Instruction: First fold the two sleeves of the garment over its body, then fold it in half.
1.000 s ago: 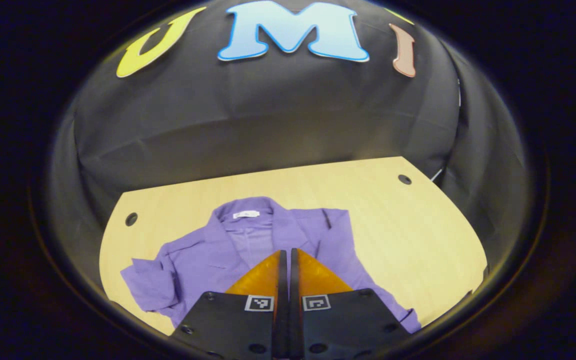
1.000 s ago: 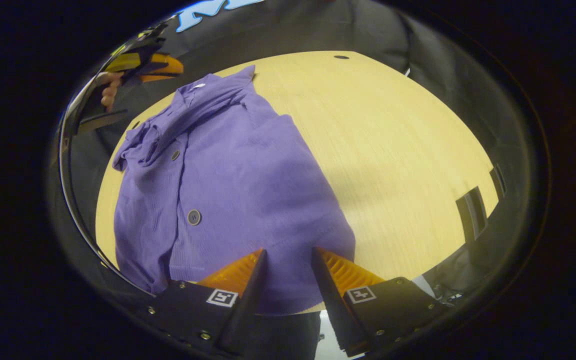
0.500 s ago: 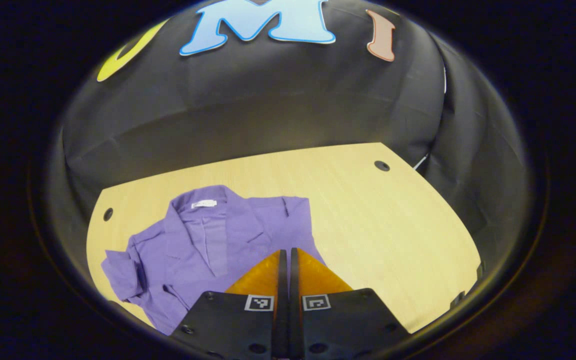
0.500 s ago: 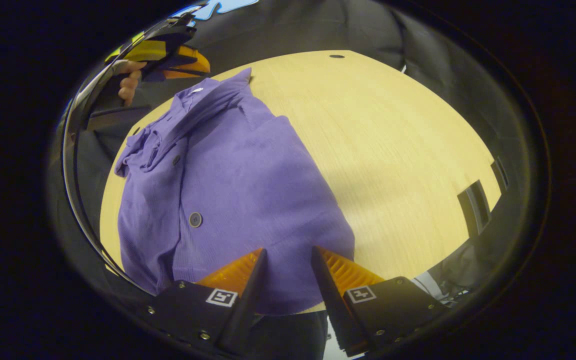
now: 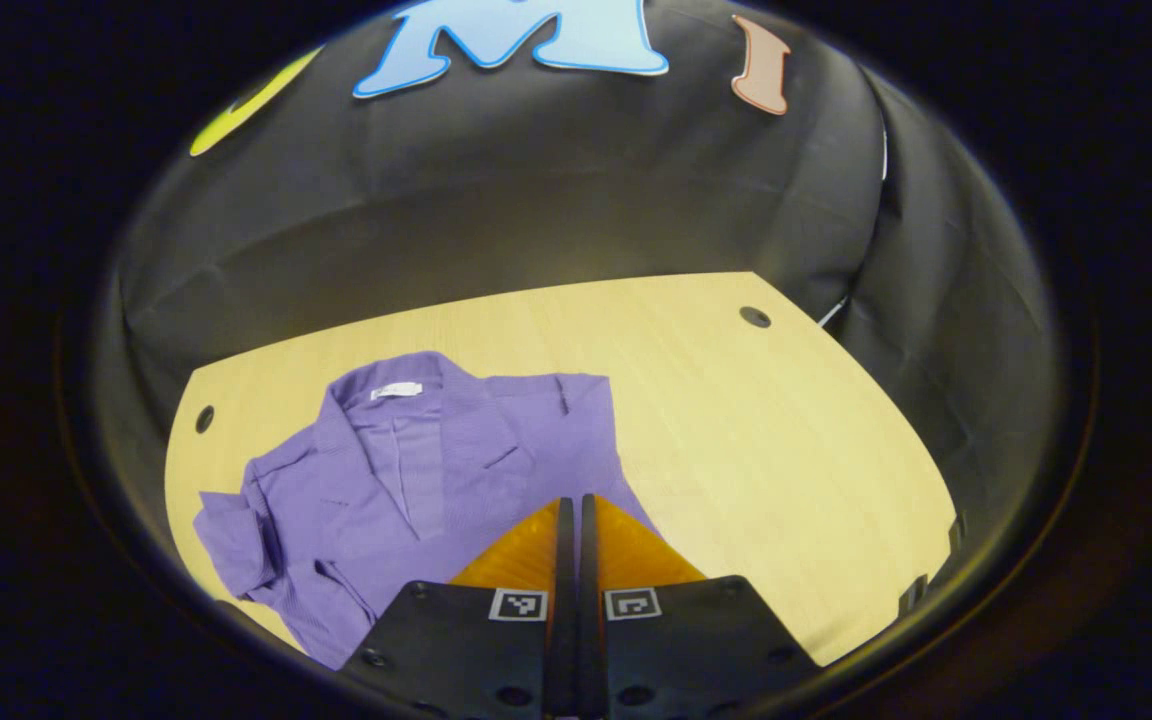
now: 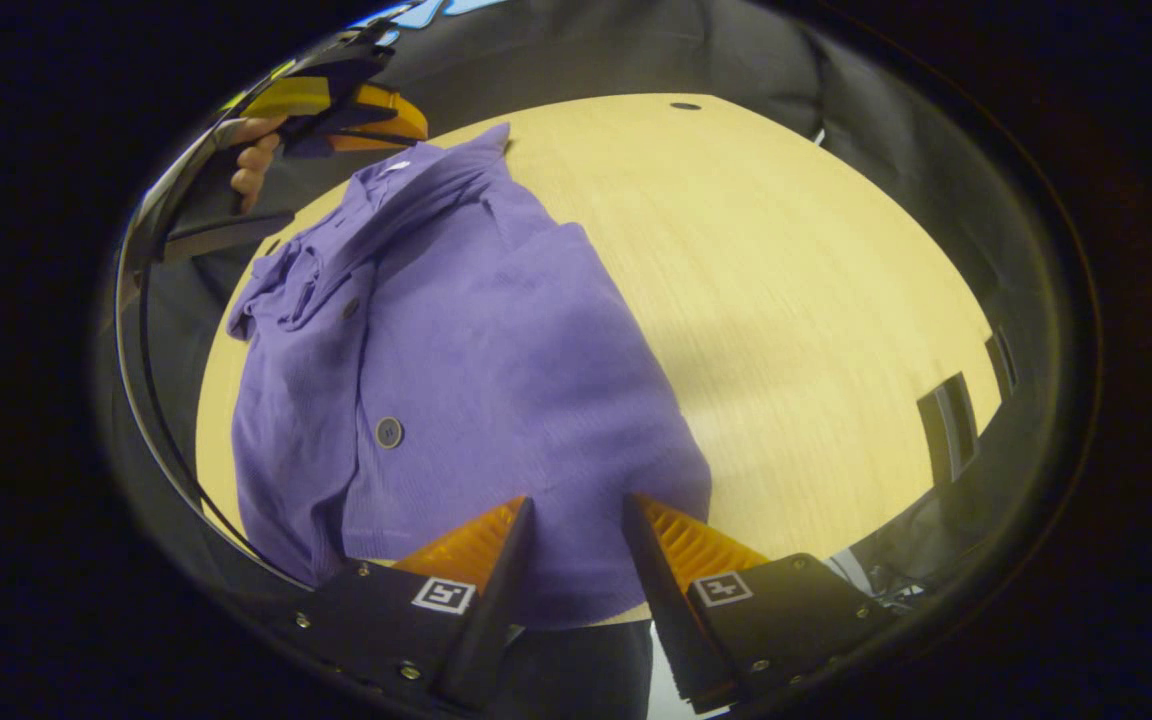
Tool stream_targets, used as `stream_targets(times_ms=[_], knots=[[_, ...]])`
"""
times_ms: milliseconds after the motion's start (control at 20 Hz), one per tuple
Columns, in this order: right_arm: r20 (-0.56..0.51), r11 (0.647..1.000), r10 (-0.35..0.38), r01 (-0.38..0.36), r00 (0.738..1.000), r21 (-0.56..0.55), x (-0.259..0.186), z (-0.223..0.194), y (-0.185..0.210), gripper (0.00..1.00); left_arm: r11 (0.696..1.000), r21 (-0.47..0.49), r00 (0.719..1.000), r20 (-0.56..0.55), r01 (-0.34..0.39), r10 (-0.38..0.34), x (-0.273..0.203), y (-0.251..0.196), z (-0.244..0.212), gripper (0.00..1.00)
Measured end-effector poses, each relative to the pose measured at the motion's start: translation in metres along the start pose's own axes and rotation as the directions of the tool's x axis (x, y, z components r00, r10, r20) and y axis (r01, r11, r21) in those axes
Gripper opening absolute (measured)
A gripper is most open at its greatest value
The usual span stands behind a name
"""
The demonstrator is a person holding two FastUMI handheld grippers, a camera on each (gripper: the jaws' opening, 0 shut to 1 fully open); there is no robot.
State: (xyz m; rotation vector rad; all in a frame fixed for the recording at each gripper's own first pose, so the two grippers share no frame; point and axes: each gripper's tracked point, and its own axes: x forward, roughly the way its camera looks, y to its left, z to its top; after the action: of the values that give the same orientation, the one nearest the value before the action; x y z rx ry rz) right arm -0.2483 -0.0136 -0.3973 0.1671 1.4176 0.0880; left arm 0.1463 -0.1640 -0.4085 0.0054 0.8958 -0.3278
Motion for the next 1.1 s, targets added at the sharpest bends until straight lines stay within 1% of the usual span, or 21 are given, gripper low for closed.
stream_targets(times_ms=[100, 250, 400, 500, 550, 650, 700, 750, 900, 950, 1100], knots=[[-0.019, 1.000, -0.007, 0.006, 1.000, -0.013, 0.000, 0.000, 0.000, 0.65, 1.000, -0.012, 1.000, 0.006, -0.011, 0.011, -0.011, 0.017, -0.001, 0.07], [-0.054, 0.999, -0.023, 0.021, 0.998, -0.035, 0.001, 0.001, 0.000, 0.65, 0.999, -0.011, 0.998, 0.027, -0.050, 0.050, -0.033, 0.052, -0.005, 0.07], [-0.082, 0.997, -0.051, 0.045, 0.995, -0.068, 0.004, 0.004, 0.000, 0.64, 0.996, -0.030, 0.996, 0.018, -0.087, 0.087, -0.057, 0.086, -0.021, 0.07], [-0.095, 0.993, -0.074, 0.064, 0.993, -0.097, 0.004, 0.005, 0.000, 0.64, 0.994, -0.067, 0.996, 0.007, -0.089, 0.089, -0.071, 0.105, -0.039, 0.06], [-0.100, 0.991, -0.085, 0.073, 0.991, -0.113, 0.004, 0.006, 0.001, 0.64, 0.992, -0.084, 0.996, -0.008, -0.093, 0.093, -0.077, 0.114, -0.050, 0.07], [-0.117, 0.986, -0.104, 0.086, 0.988, -0.144, 0.006, 0.005, 0.001, 0.63, 0.987, -0.102, 0.992, -0.041, -0.125, 0.121, -0.089, 0.136, -0.077, 0.07], [-0.127, 0.985, -0.109, 0.089, 0.986, -0.150, 0.006, 0.005, 0.002, 0.63, 0.986, -0.117, 0.992, -0.057, -0.120, 0.114, -0.094, 0.139, -0.089, 0.07], [-0.136, 0.984, -0.113, 0.091, 0.984, -0.153, 0.006, 0.005, 0.002, 0.63, 0.985, -0.128, 0.992, -0.070, -0.115, 0.106, -0.102, 0.142, -0.100, 0.20], [-0.150, 0.985, -0.109, 0.087, 0.983, -0.147, 0.006, 0.005, 0.002, 0.64, 0.981, -0.140, 0.988, -0.090, -0.134, 0.122, -0.125, 0.155, -0.130, 0.57], [-0.155, 0.985, -0.109, 0.086, 0.982, -0.151, 0.007, 0.005, 0.002, 0.64, 0.979, -0.149, 0.987, -0.101, -0.138, 0.124, -0.133, 0.157, -0.140, 0.60], [-0.171, 0.982, -0.118, 0.090, 0.978, -0.165, 0.007, 0.005, 0.002, 0.64, 0.973, -0.180, 0.984, -0.135, -0.143, 0.120, -0.156, 0.157, -0.173, 0.59]])
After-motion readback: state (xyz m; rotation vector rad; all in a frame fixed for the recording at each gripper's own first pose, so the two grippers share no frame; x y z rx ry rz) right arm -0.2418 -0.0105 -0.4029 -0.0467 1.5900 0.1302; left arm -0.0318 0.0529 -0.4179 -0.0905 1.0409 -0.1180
